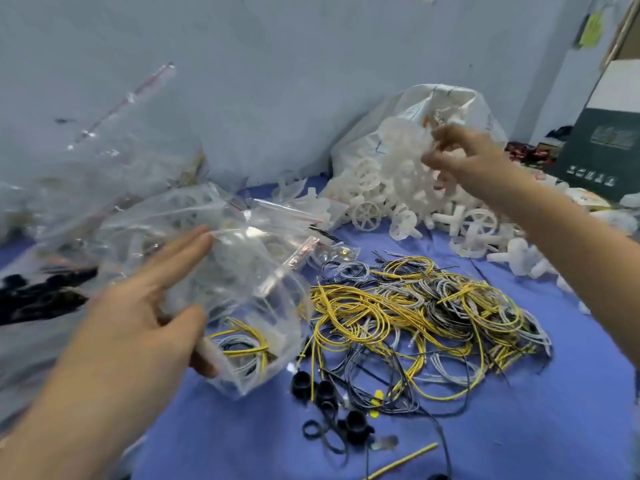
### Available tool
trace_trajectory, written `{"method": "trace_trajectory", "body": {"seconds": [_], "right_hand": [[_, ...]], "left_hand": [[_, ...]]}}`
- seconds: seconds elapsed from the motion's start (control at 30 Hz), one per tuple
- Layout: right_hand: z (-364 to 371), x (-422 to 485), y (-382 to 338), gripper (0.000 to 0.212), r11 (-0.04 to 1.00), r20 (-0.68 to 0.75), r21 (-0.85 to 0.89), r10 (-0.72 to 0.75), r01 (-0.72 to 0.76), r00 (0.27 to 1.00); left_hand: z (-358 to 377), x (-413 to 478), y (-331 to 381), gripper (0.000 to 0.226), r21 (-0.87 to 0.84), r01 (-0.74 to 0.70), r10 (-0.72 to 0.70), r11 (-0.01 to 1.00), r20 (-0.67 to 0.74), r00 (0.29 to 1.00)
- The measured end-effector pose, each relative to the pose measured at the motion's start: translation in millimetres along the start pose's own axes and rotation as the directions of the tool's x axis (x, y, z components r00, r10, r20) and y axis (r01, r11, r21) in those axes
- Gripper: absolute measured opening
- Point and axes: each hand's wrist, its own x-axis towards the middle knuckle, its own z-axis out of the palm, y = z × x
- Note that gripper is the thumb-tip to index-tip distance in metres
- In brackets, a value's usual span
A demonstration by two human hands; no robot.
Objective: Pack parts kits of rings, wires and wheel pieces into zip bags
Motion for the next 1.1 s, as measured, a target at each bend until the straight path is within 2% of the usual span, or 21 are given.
{"method": "trace_trajectory", "body": {"seconds": [0.03,0.1,0.13,0.2,0.3,0.43,0.57,0.73,0.93,1.1], "right_hand": [[5,-22,-26,0.01,0.974,0.028,0.228,-0.008,0.001,1.0],[16,-63,-69,0.011,0.807,0.172,0.589,-0.068,-0.048,0.983],[24,-82,-85,0.012,0.733,0.232,0.676,-0.119,-0.072,0.965],[41,-111,-108,0.023,0.671,0.298,0.734,-0.187,-0.1,0.936],[67,-137,-123,0.022,0.656,0.358,0.74,-0.2,-0.147,0.912],[83,-143,-120,0.022,0.798,0.398,0.572,-0.07,-0.188,0.915],[89,-140,-121,0.024,0.838,0.455,0.499,-0.037,-0.22,0.89],[93,-135,-119,0.023,0.843,0.33,0.523,-0.066,-0.124,0.942],[97,-134,-121,0.022,0.712,0.265,0.678,-0.001,-0.185,0.964],[117,-133,-125,0.013,0.83,0.21,0.527,0.08,-0.182,0.974]], "left_hand": [[13,-8,9,0.07,-0.055,-0.004,0.003,0.998,-0.015,1.0],[15,-21,9,0.071,-0.042,0.044,-0.045,0.998,-0.016,0.999],[13,-27,21,0.071,-0.039,0.078,-0.08,0.996,-0.053,0.995],[8,-30,33,0.072,-0.092,0.126,-0.134,0.988,-0.09,0.987],[1,-30,35,0.071,-0.084,0.119,-0.123,0.989,-0.037,0.992],[-5,-27,33,0.069,-0.107,0.106,-0.105,0.989,0.012,0.994],[-2,-26,31,0.068,-0.116,0.113,-0.11,0.987,0.031,0.993],[1,-27,32,0.069,-0.077,0.108,-0.103,0.991,0.059,0.993],[-2,-26,29,0.069,-0.089,0.128,-0.124,0.988,0.045,0.991],[-2,-27,33,0.063,-0.133,0.147,-0.142,0.98,0.045,0.989]]}}
